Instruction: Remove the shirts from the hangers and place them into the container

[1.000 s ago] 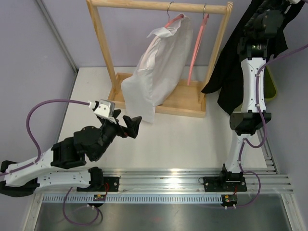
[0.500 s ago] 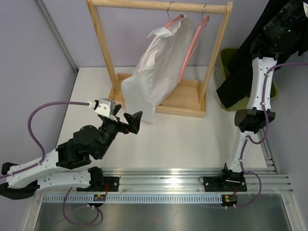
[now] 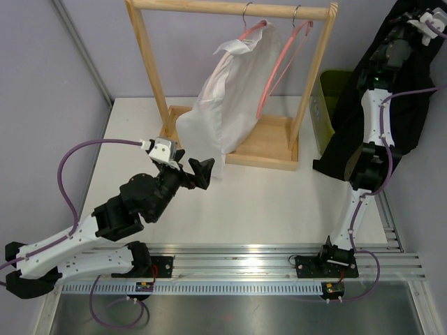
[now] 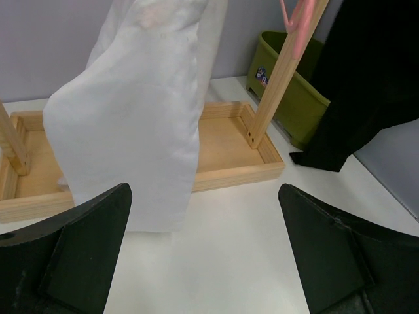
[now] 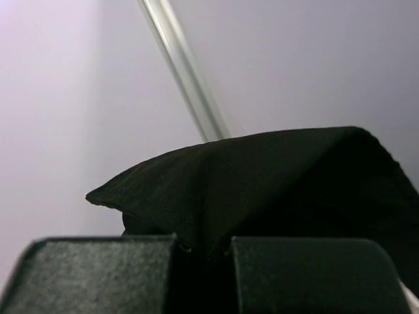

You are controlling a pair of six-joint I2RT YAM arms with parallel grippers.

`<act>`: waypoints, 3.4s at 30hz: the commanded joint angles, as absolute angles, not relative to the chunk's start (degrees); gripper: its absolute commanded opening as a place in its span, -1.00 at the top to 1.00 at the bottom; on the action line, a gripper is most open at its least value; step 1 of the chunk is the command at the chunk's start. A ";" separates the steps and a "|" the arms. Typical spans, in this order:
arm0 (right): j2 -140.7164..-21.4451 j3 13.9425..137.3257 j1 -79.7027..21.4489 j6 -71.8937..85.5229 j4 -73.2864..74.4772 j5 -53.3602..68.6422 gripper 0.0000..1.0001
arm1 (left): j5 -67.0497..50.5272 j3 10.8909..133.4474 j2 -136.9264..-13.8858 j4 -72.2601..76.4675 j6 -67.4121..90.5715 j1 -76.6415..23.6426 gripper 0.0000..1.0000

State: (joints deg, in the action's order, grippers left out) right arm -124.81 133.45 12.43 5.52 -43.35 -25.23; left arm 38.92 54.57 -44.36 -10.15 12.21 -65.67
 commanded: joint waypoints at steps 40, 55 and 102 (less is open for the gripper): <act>-88.18 102.83 6.51 15.03 25.34 -11.78 -0.99 | 30.77 47.46 -34.98 -7.30 20.57 -64.16 -0.98; -51.19 65.48 -2.80 20.30 33.23 18.70 -0.99 | 27.69 47.37 -36.30 -8.17 22.06 -64.25 -0.98; -77.97 112.32 -47.02 14.50 34.01 -3.08 -0.97 | 41.12 76.44 -49.03 -9.59 -7.20 -62.41 0.05</act>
State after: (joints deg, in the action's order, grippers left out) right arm -82.98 111.50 -46.63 16.97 35.92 3.60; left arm 36.51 72.18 -45.41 -15.77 3.27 -63.79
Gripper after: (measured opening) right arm 0.991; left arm 0.591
